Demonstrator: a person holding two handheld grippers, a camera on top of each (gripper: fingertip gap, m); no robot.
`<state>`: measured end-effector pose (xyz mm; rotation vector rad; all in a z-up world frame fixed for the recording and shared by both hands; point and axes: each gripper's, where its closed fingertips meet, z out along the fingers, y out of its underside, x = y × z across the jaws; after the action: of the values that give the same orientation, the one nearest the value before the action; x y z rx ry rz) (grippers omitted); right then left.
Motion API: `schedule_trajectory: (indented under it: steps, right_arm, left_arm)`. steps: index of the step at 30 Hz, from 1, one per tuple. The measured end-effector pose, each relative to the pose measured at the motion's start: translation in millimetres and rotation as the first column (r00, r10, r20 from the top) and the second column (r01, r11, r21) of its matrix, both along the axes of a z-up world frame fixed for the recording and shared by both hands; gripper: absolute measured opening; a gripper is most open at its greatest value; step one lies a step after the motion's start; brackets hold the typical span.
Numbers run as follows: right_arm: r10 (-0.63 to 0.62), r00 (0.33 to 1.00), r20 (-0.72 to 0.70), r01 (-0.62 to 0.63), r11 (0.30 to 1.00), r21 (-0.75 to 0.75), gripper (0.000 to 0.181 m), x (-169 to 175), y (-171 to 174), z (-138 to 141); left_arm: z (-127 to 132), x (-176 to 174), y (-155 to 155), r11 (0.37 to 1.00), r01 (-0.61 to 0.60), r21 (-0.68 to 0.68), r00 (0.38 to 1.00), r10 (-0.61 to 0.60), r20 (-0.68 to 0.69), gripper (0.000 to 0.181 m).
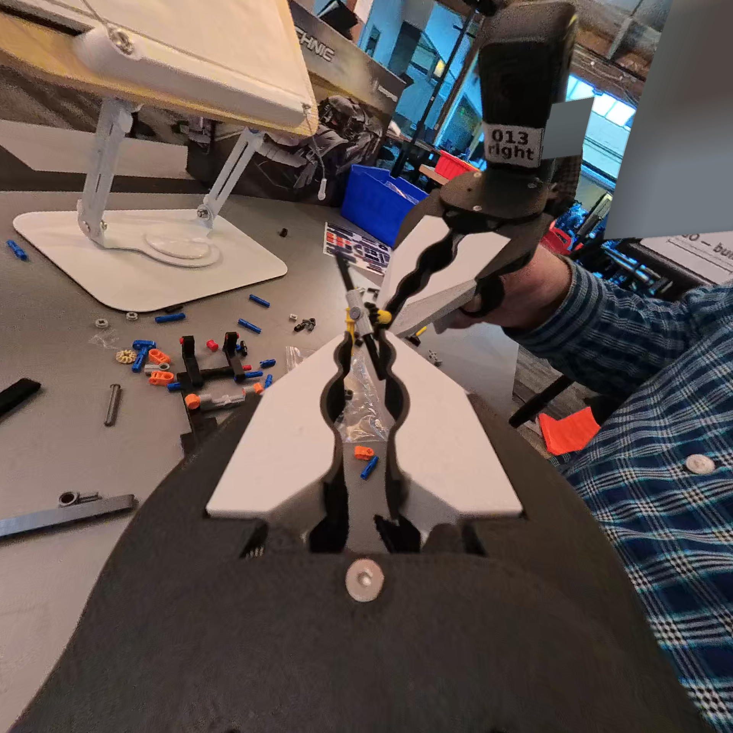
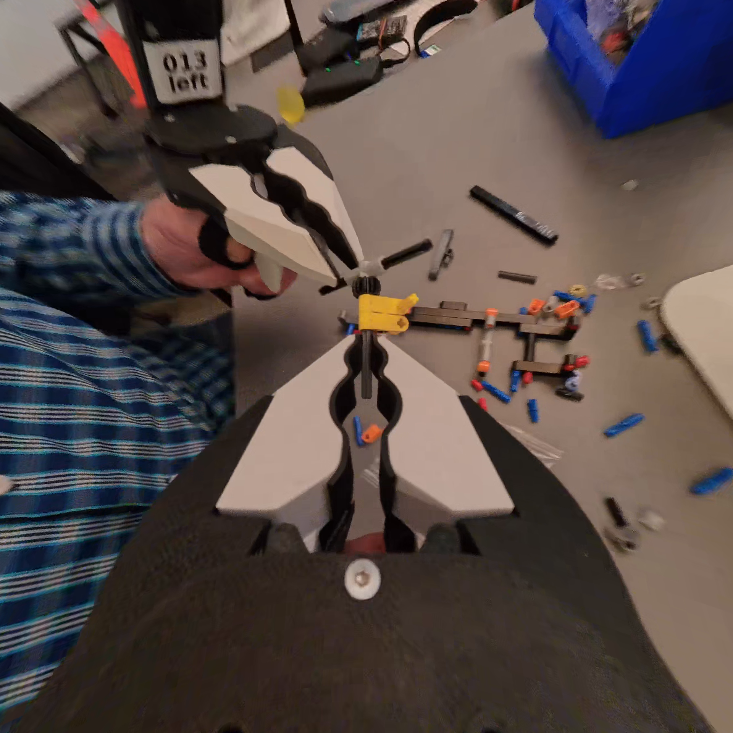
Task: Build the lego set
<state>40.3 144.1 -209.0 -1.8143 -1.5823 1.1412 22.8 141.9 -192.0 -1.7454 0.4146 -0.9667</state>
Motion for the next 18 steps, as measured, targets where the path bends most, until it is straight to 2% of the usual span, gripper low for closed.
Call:
schedule_trajectory:
  steps: [4,11,14,16,18]
  right_arm:
    - [0.015,0.999,0.048,-0.026,0.970,0.240,0.001,1,9,1]
    - [0.060,0.995,0.082,-0.091,0.879,0.468,0.001,1,11,4]
    - [0.077,0.993,0.084,-0.111,0.832,0.544,0.001,0,10,7]
    - [0.093,0.992,0.088,-0.127,0.789,0.601,0.001,0,11,10]
    - [0.098,0.990,0.106,-0.143,0.756,0.639,0.000,1,12,10]
  left_arm:
    - [1,0,0,1.000,0.022,0.012,0.997,-0.021,-0.078,0.022]
    - [7,6,3,0.991,0.088,-0.099,0.995,-0.083,0.055,0.029]
    - [10,12,2,0.982,0.147,-0.120,0.983,-0.131,0.129,0.018]
    - [11,11,4,0.986,0.133,-0.099,0.984,-0.119,0.132,0.010]
    - [10,12,3,0.987,0.124,-0.097,0.986,-0.112,0.122,0.010]
